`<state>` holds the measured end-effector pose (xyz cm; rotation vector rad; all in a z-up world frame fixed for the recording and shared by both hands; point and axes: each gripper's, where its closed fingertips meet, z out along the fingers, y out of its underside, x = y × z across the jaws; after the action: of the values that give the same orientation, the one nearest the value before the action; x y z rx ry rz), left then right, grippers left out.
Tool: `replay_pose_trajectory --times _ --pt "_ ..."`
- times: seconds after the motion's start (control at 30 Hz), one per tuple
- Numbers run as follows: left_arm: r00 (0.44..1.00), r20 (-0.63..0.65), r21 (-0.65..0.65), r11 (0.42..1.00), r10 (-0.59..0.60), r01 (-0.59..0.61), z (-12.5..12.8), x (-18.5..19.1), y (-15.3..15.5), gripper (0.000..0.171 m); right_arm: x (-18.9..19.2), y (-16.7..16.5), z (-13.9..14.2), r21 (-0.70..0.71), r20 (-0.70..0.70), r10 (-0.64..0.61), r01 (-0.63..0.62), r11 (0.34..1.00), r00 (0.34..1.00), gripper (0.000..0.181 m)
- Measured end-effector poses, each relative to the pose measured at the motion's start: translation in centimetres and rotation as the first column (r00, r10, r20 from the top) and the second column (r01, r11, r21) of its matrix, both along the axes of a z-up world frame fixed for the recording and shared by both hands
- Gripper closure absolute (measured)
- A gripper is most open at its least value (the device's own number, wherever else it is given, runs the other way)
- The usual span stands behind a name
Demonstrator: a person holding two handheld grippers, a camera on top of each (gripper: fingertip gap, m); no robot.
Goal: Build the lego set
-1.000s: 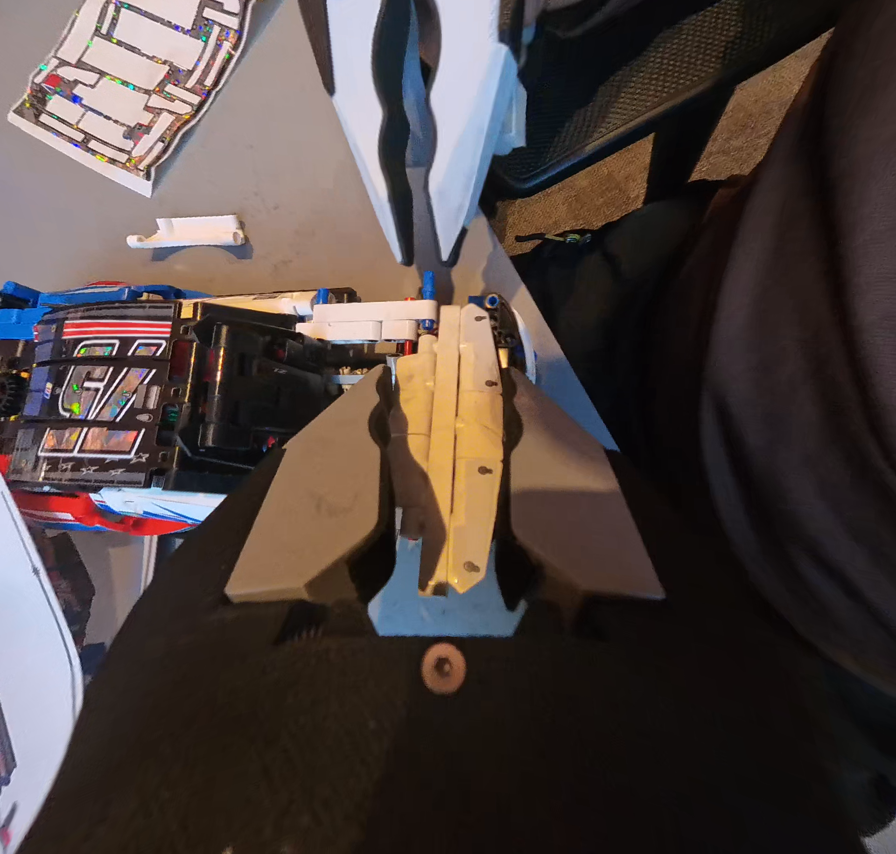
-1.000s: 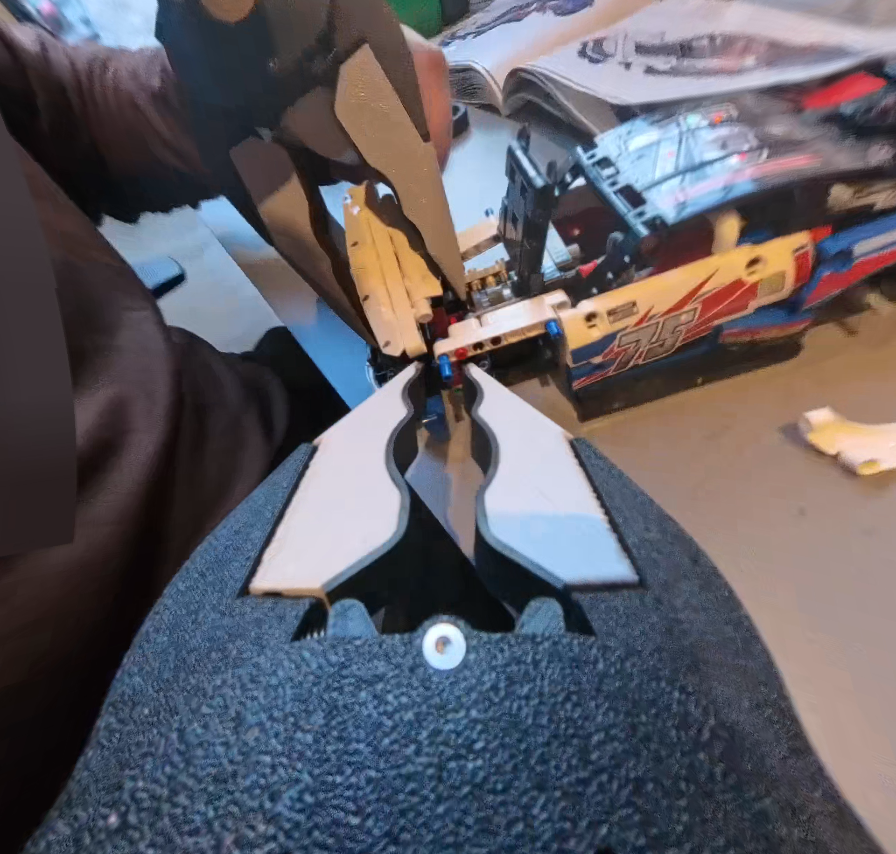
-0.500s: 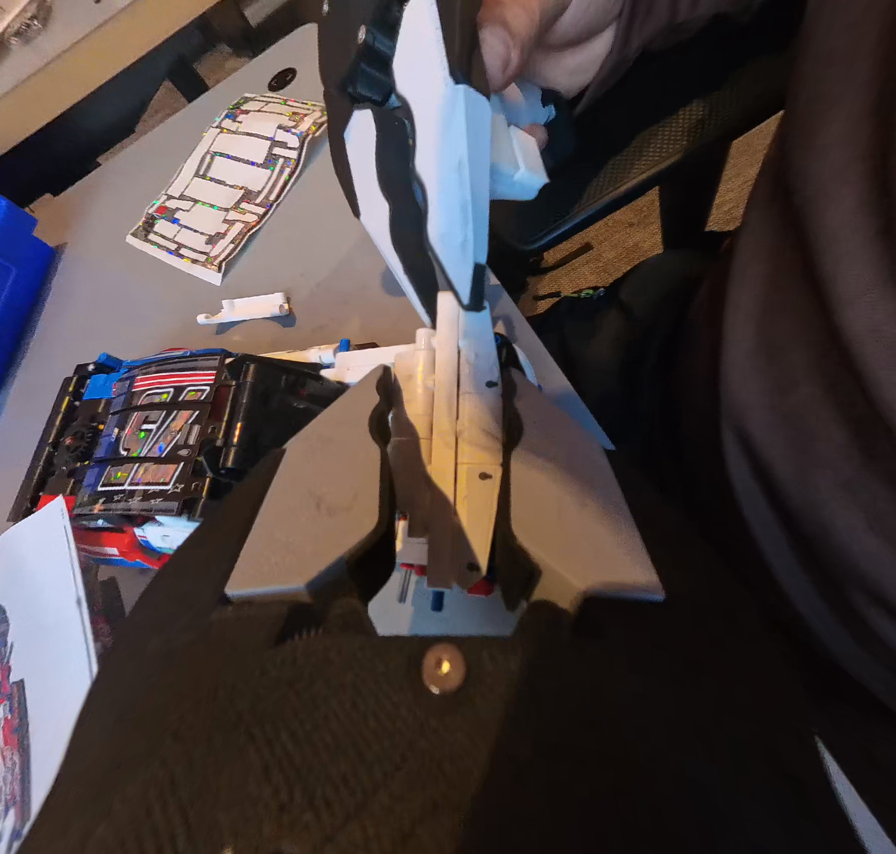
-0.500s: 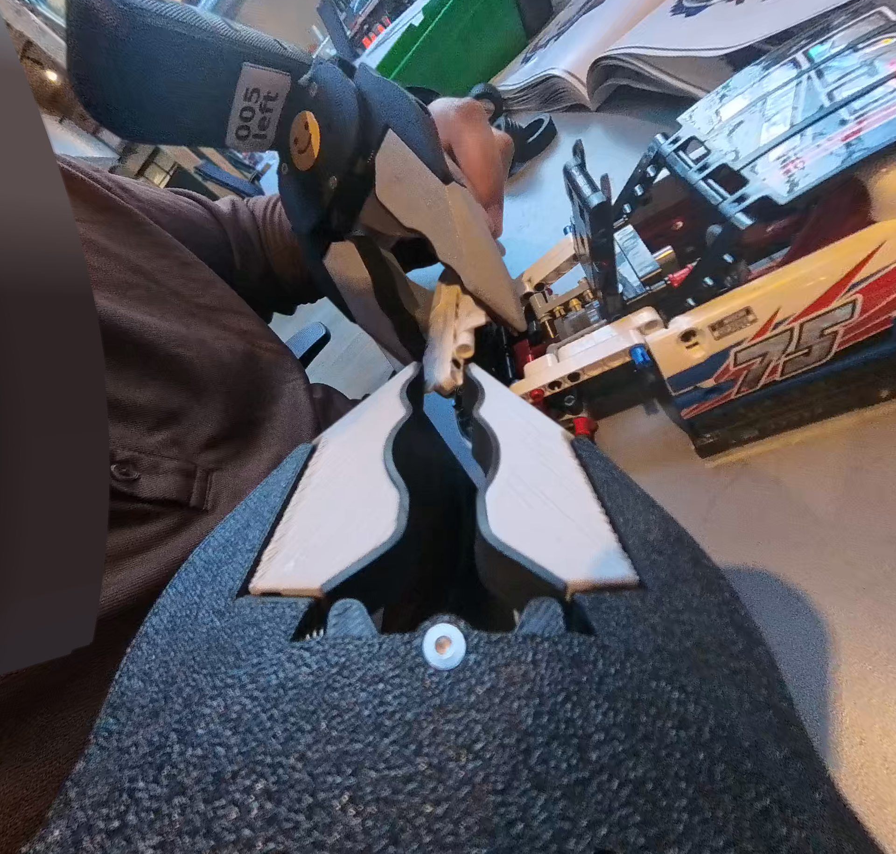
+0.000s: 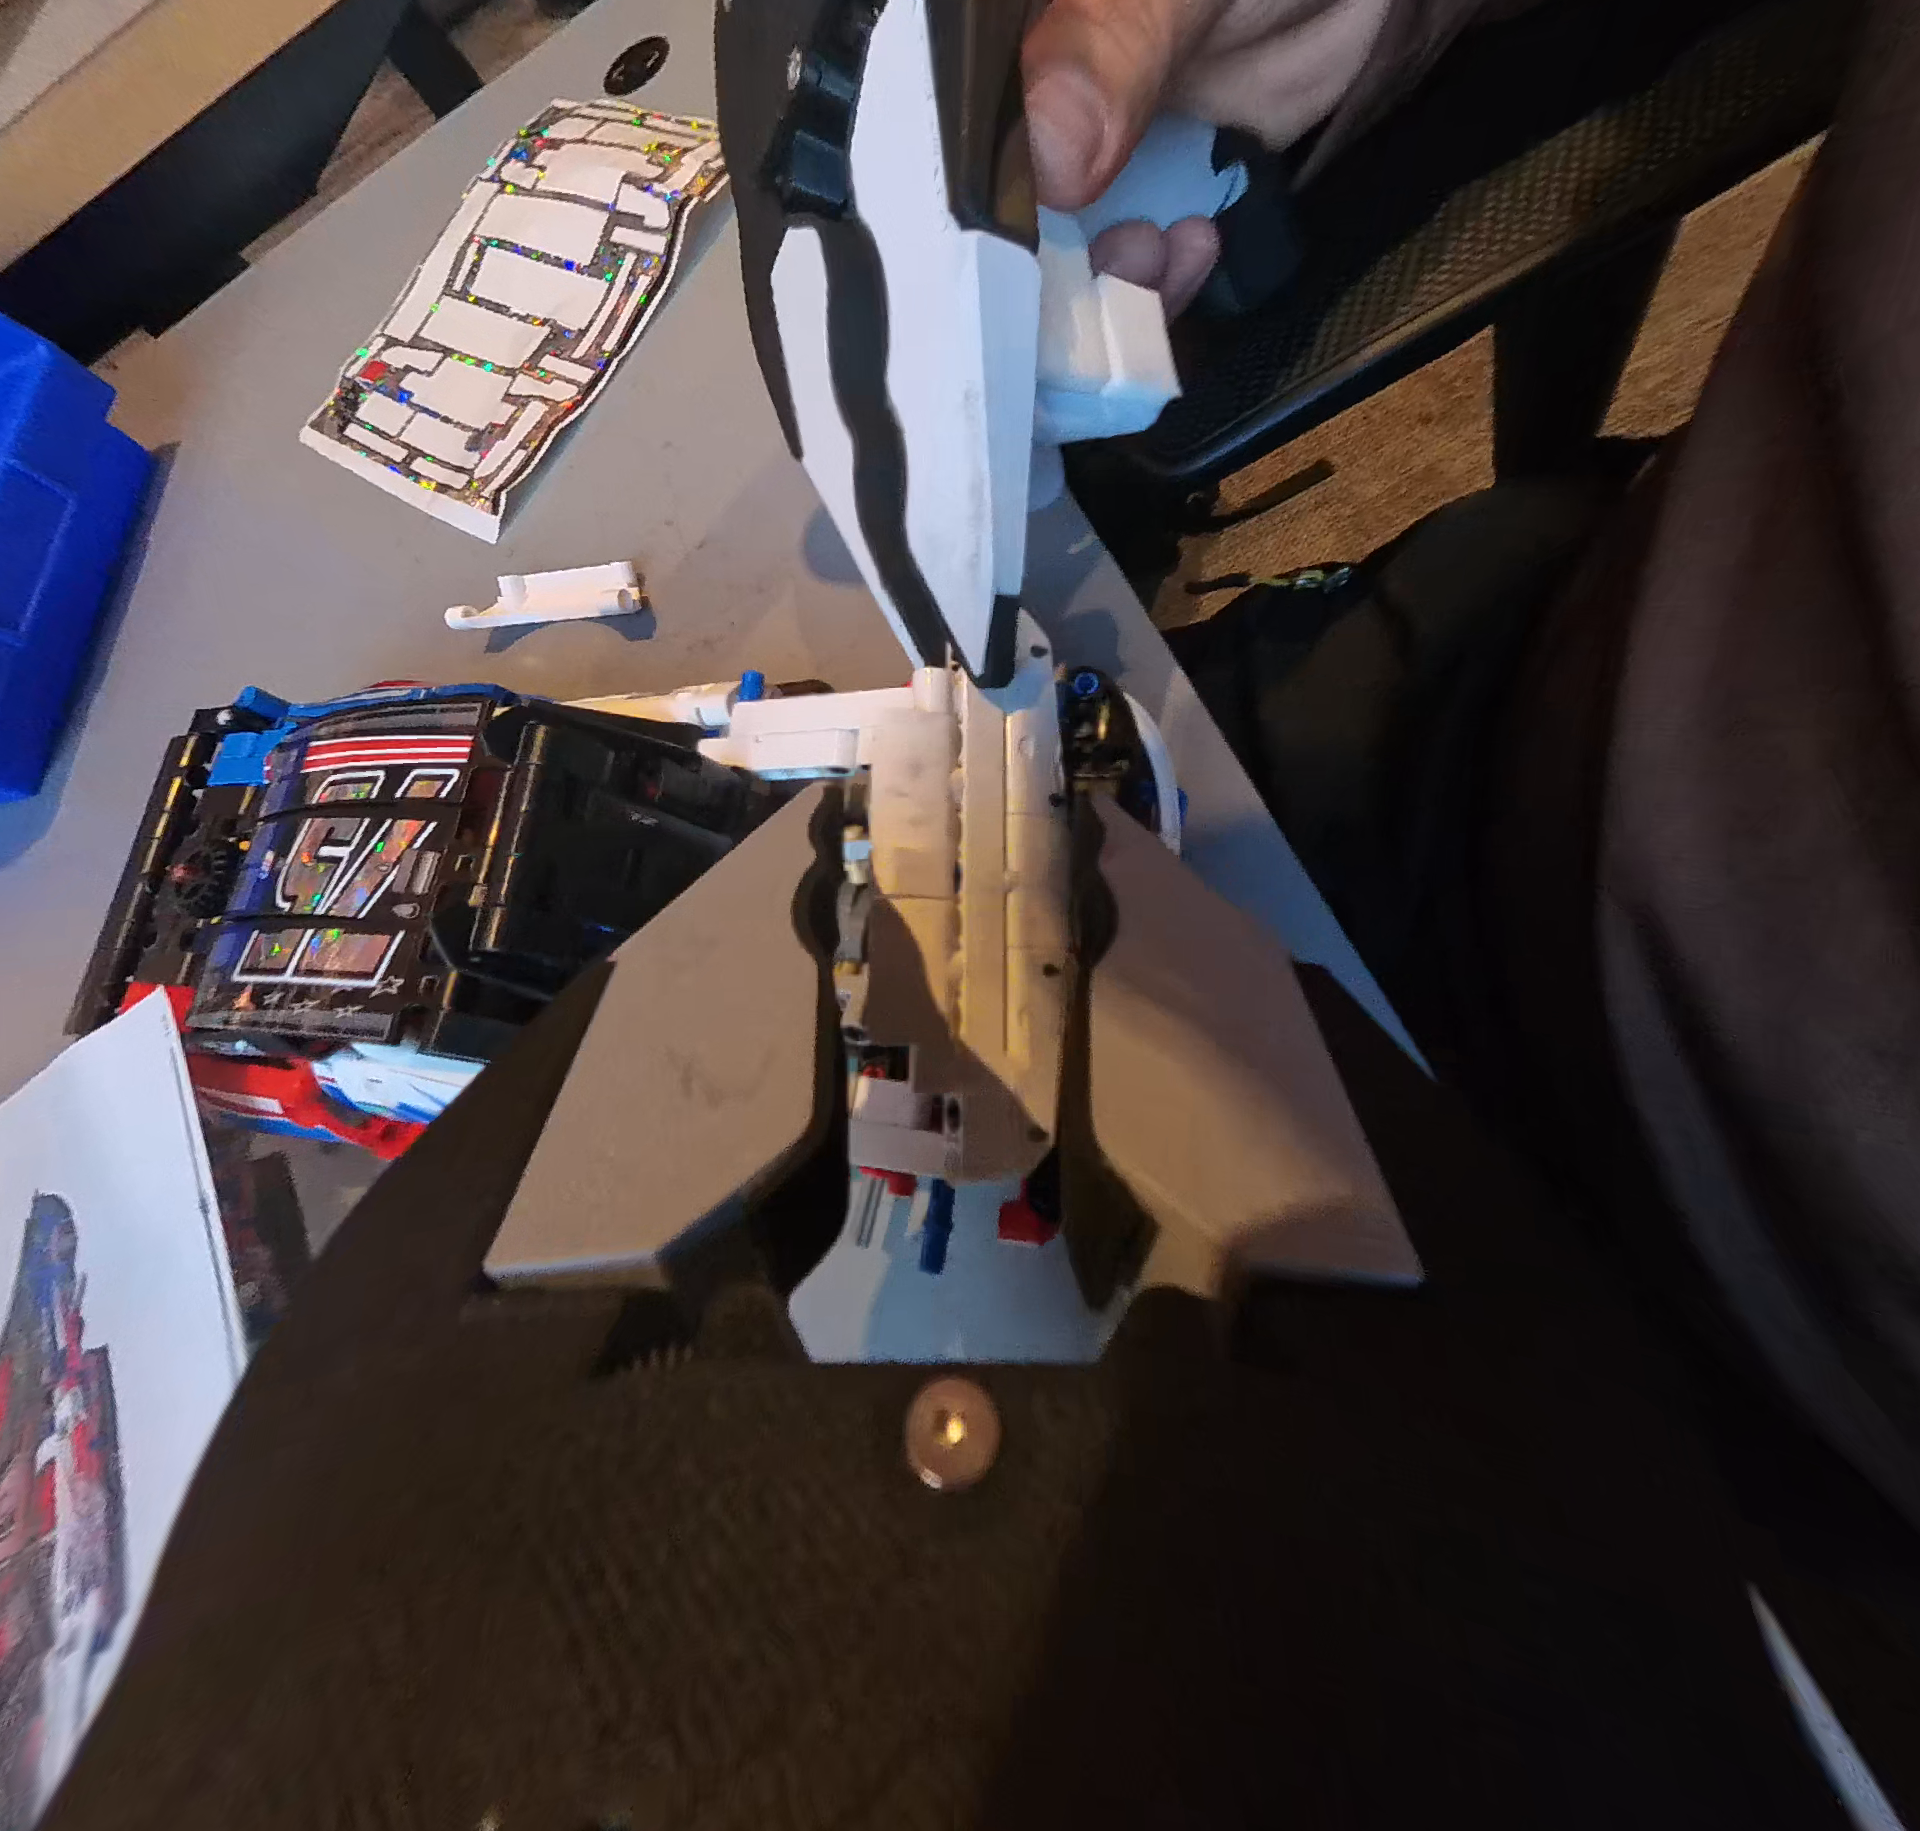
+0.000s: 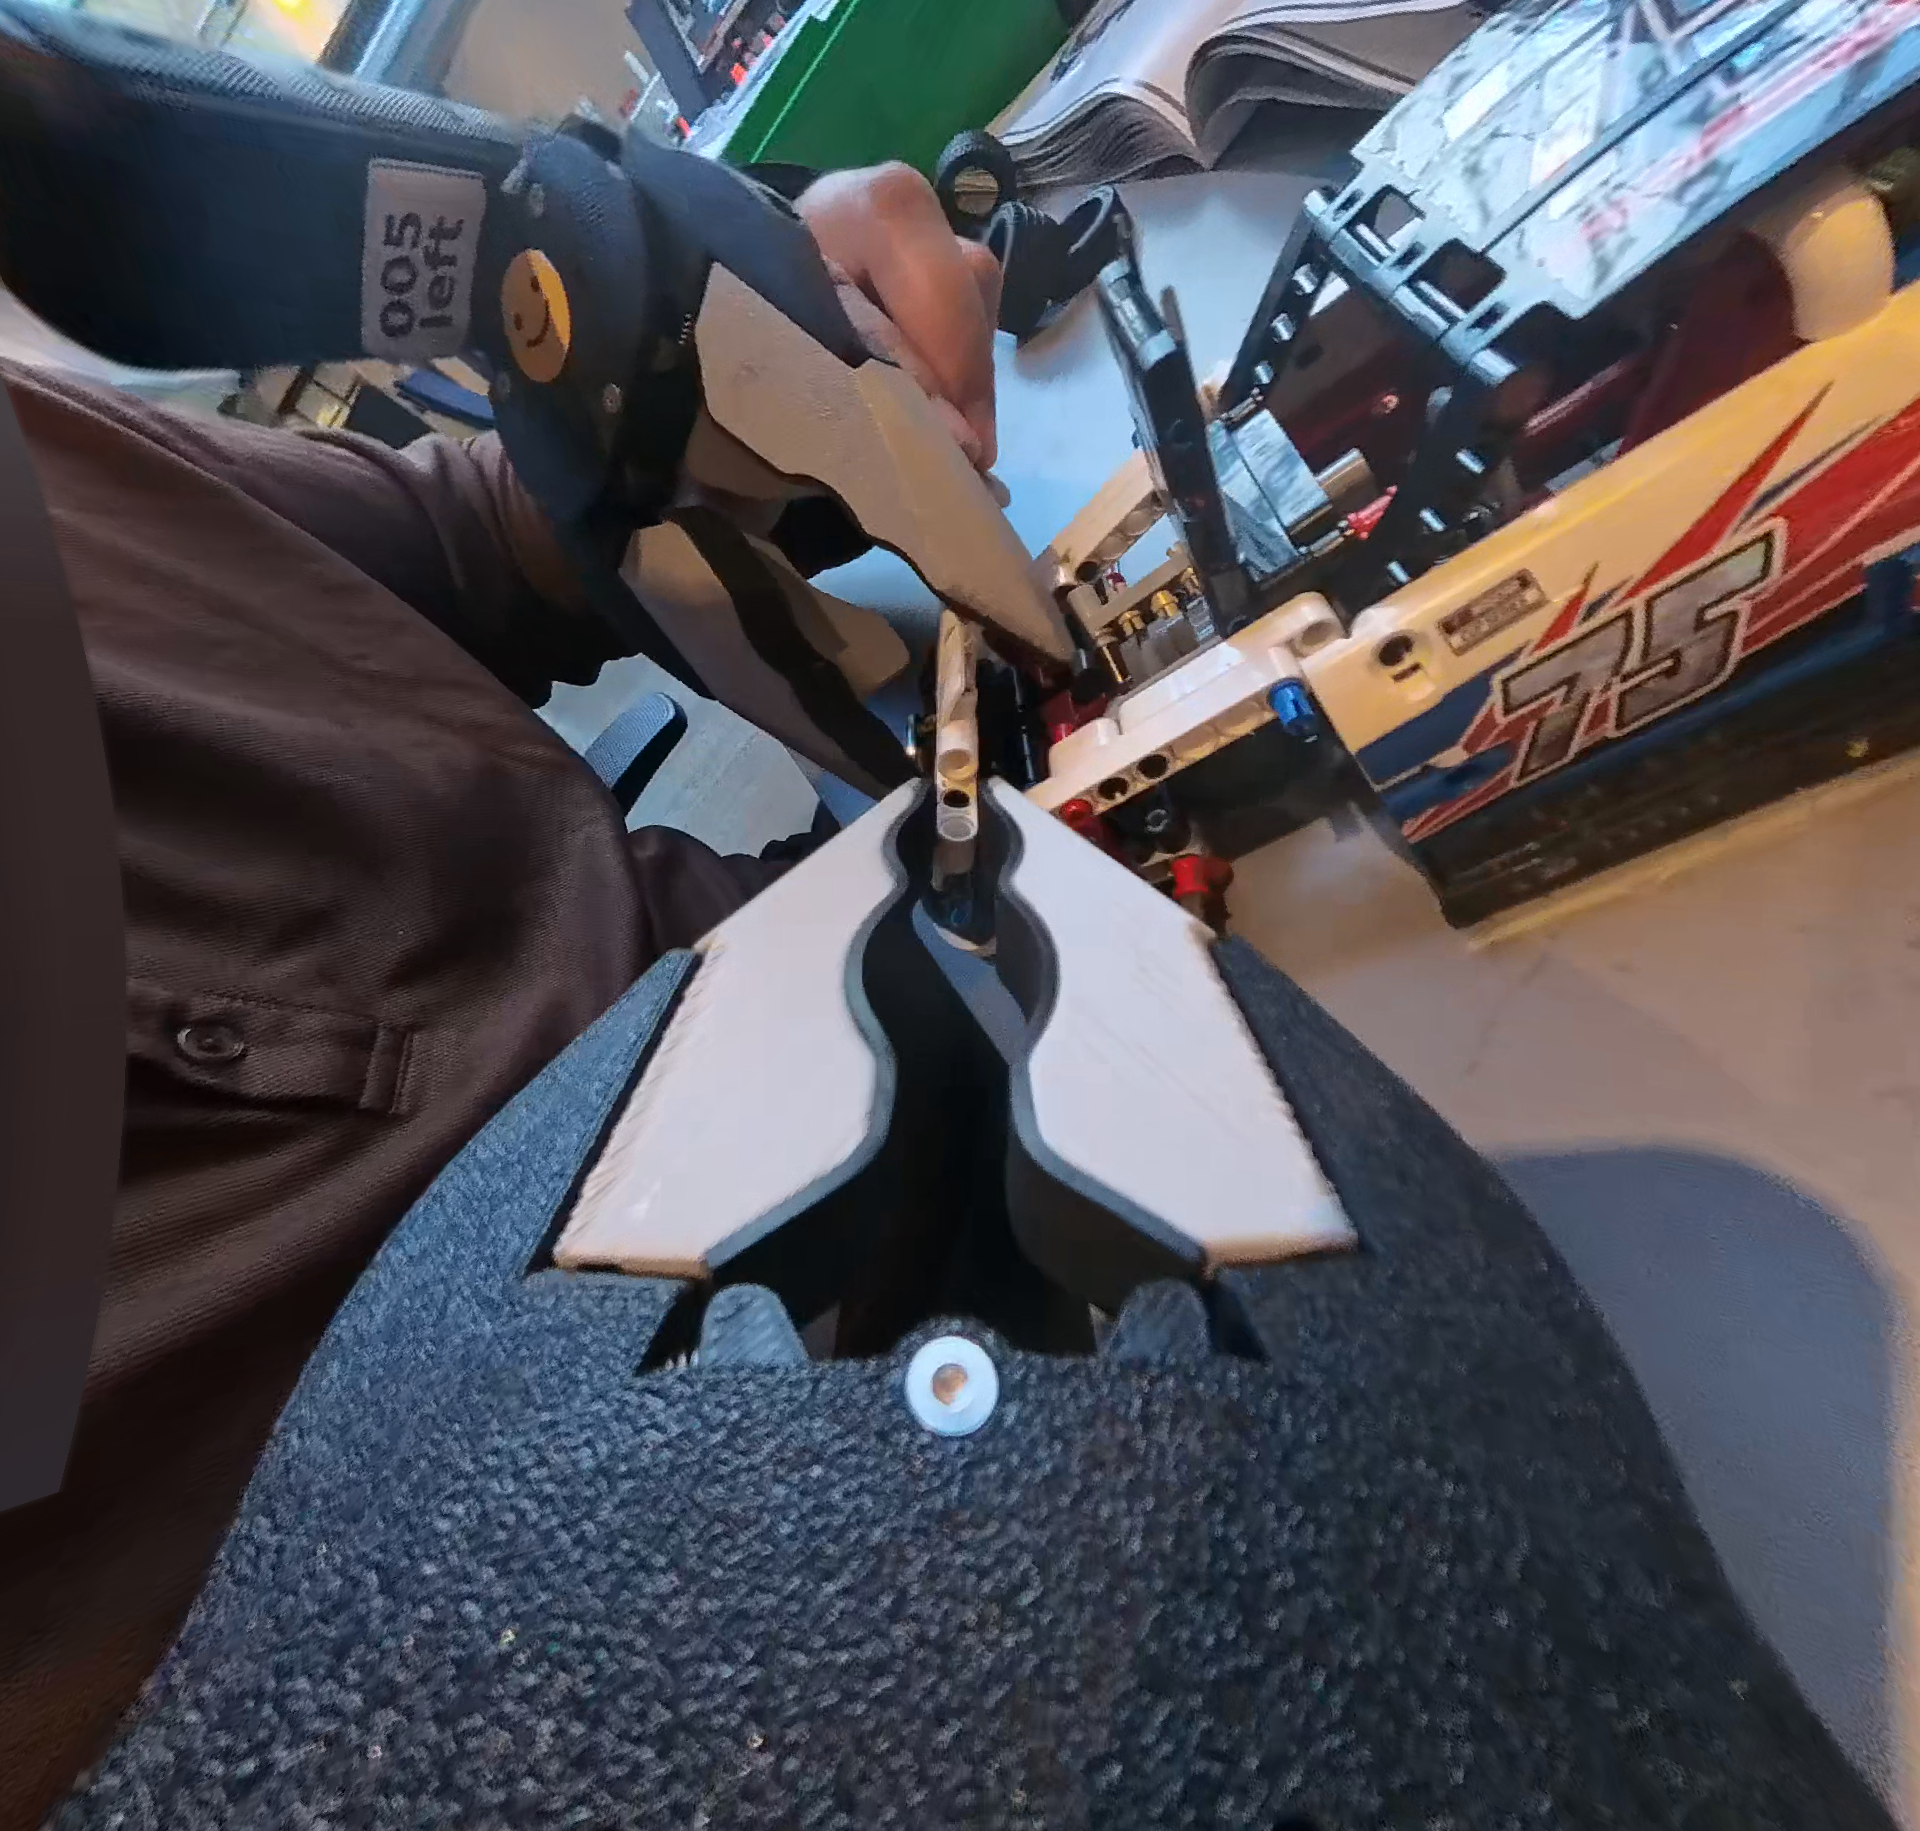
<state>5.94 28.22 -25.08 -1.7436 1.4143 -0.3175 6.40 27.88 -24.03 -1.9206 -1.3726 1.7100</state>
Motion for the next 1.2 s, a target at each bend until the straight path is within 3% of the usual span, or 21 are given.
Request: replay_pose_trajectory --times 0.3,0.7,0.77,0.9,1.0,1.2 --pt "0.989 -0.146 0.200 0.979 0.004 0.026 0.4 0.1 -0.6 0.134 0.1 -0.2 0.1 -0.180 0.002 -0.072 0.071 0.981 0.997 0.174" --pt "0.973 -0.230 0.372 0.925 0.014 0.074 0.5 -0.2 -0.7 0.139 -0.2 0.1 0.0 -0.354 -0.008 -0.167 0.153 0.923 0.986 0.174" --pt "0.977 -0.214 0.359 0.932 0.027 0.052 0.6 -0.3 -0.6 0.136 -0.1 0.0 0.2 -0.381 -0.016 -0.162 0.143 0.913 0.987 0.174" --pt "0.990 -0.139 0.215 0.977 0.027 0.003 0.7 -0.3 -1.0 0.125 0.1 -0.1 0.4 -0.388 -0.019 -0.168 0.148 0.910 0.986 0.174" --pt "0.984 -0.171 0.239 0.971 0.049 -0.007 0.8 -0.3 -0.4 0.133 0.1 0.0 0.6 -0.397 -0.021 -0.171 0.149 0.906 0.985 0.174" --pt "0.978 -0.210 0.210 0.977 0.023 0.022 0.5 0.0 -0.2 0.131 -0.1 -0.2 0.8 -0.414 -0.022 -0.151 0.128 0.901 0.988 0.174"
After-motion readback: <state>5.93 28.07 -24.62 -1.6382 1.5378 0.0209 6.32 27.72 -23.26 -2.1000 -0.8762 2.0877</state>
